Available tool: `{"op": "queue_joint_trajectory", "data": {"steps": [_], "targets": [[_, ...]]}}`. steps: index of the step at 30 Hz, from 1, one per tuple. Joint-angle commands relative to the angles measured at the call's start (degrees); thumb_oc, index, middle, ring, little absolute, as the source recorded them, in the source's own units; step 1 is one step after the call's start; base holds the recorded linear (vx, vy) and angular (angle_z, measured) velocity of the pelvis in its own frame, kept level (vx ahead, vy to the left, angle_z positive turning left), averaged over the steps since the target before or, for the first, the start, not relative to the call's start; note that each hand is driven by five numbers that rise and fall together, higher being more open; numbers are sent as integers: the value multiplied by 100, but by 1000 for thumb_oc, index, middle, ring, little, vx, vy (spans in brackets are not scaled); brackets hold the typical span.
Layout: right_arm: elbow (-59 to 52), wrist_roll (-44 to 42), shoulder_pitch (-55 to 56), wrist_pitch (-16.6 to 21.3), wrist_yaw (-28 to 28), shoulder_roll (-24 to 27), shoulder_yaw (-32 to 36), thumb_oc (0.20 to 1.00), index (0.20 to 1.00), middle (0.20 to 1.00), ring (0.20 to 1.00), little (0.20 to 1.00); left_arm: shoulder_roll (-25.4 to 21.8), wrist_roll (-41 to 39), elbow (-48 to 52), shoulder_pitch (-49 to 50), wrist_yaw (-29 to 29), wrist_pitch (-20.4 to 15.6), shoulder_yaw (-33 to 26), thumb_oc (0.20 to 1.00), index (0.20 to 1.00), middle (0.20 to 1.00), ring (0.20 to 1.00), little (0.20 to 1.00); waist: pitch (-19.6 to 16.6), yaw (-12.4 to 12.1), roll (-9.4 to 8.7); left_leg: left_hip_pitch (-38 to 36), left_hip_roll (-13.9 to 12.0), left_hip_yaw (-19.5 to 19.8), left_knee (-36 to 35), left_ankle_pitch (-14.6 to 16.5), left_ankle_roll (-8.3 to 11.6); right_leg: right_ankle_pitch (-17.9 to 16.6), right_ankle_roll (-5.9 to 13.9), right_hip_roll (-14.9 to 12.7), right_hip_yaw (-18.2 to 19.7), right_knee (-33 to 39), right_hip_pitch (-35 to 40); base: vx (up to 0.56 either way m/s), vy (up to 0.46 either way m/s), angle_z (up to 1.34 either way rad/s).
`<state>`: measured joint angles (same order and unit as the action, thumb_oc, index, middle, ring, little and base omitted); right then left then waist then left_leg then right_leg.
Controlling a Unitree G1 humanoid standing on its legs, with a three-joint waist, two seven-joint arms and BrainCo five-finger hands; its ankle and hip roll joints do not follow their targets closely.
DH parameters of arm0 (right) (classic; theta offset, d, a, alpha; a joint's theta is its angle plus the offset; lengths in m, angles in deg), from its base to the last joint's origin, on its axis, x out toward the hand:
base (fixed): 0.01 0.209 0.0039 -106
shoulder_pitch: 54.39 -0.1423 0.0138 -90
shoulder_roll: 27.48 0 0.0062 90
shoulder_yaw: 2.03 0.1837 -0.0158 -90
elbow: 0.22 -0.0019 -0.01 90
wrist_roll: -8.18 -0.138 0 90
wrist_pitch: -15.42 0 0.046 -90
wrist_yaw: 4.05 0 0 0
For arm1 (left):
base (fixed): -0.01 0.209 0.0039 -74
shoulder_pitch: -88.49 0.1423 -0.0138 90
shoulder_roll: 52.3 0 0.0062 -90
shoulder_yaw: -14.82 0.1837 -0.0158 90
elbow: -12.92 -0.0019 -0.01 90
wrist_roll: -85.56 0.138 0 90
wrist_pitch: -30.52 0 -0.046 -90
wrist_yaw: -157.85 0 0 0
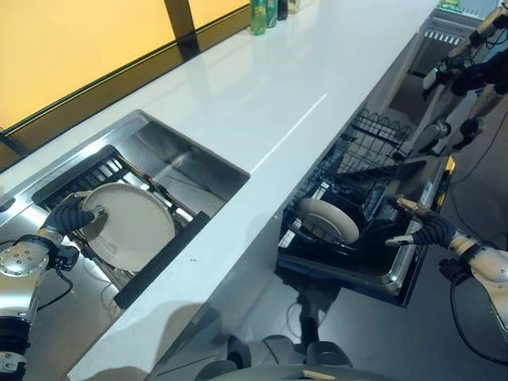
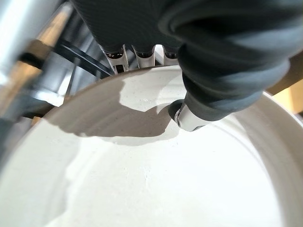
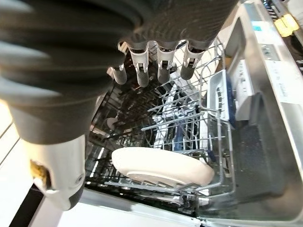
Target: Pick up plates and place into dishwasher.
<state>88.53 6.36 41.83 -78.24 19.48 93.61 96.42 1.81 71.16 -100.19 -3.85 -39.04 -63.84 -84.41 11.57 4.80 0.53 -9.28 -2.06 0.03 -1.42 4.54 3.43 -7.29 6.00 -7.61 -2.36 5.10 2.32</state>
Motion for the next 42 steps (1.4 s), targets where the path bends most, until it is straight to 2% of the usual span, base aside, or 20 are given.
{"op": "queue_joint_trajectory", "data": {"steps": [1, 12, 13, 18, 20, 26, 34, 42], "targets": [[-226, -12, -54, 194, 2, 123, 224, 1000, 1000, 1000, 1000, 1000, -134, 9, 291, 12, -25, -330, -321, 200, 200, 200, 200, 200, -277, -85, -90, 642, 45, -50, 211, -349, -67, 687, 219, -76, 66, -809, -96, 24, -3, 5], [-197, -46, -24, 233, -45, 120, 276, 1000, 1000, 1000, 1000, 1000, -16, -28, 481, 84, 187, -449, -305, 200, 200, 200, 200, 200, -288, -75, -118, 588, 25, -63, 145, -360, -67, 691, 203, -28, 75, -780, -68, 18, 0, 1], [-190, -106, -37, 329, -169, 113, 301, 1000, 1000, 1000, 1000, 1000, 7, -10, 499, 85, 381, -622, -346, 200, 200, 200, 200, 200, -285, -75, -125, 631, 26, -73, 150, -431, -67, 620, 192, -24, 82, -777, -111, -32, -1, 0], [-247, -308, -135, 612, -790, 20, 402, 1000, 1000, 1000, 1000, 1000, 143, 107, 649, 98, 1214, -1028, -539, 200, 200, 200, 200, 200, -327, -90, -141, 607, 29, -83, 129, -423, -72, 629, 179, -10, 99, -761, -92, 0, 0, 0], [-380, -272, -209, 726, -1108, -124, 453, 1000, 1000, 1000, 1000, 1000, 340, 243, 907, 119, 1652, -1279, -756, 200, 200, 200, 200, 200, -359, -123, -153, 584, 30, -71, 118, -406, -77, 648, 161, 2, 110, -760, -73, 15, -5, 0], [-639, -228, -444, 1046, -1643, -340, 399, 1000, 1000, 1000, 1000, 1000, 625, 533, 1267, -24, 2441, -1654, -864, 200, 200, 200, 200, 200, -458, -175, -171, 542, 26, -45, 107, -374, -83, 681, 124, 30, 146, -738, -19, 0, 0, 0], [-945, -262, -746, 1223, -1923, -327, 195, 1000, 1000, 1000, 1000, 1000, 753, 524, 1584, -57, 2670, -1813, -840, 200, 200, 200, 200, 200, -594, -292, -193, 486, 5, 1, 66, -370, -66, 696, 98, 57, 112, -688, 60, 0, 0, 0], [-1316, -347, -1234, 1761, -2629, -460, -40, 1000, 1000, 1000, 1000, 1000, 890, 561, 1912, -218, 2943, -1945, -682, 200, 200, 200, 200, 200, -702, -424, -192, 447, -1, 74, 21, -383, -61, 701, 56, 93, 80, -630, 140, 0, 0, 0]]}}
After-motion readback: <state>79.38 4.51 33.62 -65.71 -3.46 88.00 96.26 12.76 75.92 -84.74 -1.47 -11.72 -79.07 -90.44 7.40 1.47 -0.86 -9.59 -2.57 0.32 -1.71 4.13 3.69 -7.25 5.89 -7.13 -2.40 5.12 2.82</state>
